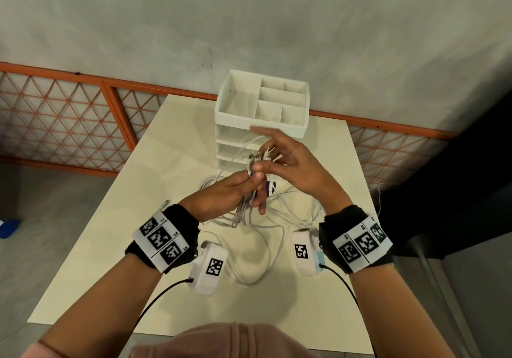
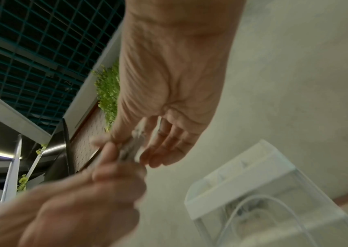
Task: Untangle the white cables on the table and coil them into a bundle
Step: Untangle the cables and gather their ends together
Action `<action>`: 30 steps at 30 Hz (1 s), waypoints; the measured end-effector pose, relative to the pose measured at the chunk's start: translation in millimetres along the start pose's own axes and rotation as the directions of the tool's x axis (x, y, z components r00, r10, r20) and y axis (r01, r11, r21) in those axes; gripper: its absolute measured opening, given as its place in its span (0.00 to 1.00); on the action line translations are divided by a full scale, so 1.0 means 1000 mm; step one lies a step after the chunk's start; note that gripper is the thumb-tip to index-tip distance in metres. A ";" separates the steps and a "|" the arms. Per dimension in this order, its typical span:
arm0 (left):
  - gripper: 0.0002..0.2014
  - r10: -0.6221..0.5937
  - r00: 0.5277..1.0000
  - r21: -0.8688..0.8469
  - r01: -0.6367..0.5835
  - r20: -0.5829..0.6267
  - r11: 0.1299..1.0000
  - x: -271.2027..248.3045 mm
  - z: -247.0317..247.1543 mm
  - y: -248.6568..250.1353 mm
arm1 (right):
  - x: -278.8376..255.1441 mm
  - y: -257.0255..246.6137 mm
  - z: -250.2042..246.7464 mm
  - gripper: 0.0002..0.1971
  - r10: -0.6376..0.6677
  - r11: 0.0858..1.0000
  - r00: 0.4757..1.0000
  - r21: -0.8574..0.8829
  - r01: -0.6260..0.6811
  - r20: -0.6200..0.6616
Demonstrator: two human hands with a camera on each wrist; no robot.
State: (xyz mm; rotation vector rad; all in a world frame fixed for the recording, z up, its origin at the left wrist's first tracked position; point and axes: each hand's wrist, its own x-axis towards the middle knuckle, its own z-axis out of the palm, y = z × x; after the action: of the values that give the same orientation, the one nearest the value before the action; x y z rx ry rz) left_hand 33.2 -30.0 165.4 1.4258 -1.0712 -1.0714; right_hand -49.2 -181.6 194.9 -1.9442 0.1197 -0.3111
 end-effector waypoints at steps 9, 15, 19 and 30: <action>0.18 0.138 0.969 -0.362 -0.206 -0.206 0.909 -0.002 -0.023 0.034 | 0.006 0.011 0.046 0.17 0.211 0.977 0.886 -0.071 -0.199 0.413; 0.20 0.129 0.920 -0.321 -0.257 -0.370 0.912 -0.017 -0.044 0.040 | 0.016 0.018 0.072 0.17 0.294 0.953 0.878 -0.179 -0.243 0.378; 0.20 0.100 0.887 -0.227 -0.223 -0.451 0.948 -0.037 -0.072 0.035 | 0.007 0.048 0.035 0.18 0.427 0.878 0.855 -0.359 -0.315 0.294; 0.11 0.040 0.963 0.354 0.059 -0.266 0.934 -0.025 -0.039 0.000 | -0.003 -0.019 -0.006 0.11 0.257 0.938 0.960 -0.267 -0.221 0.108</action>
State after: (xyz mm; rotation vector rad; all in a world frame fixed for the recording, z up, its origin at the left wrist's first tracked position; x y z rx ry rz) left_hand 66.0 2.7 171.3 1.8114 -1.0959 -0.6797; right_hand -54.9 -179.0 213.9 -2.1700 0.3137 0.0065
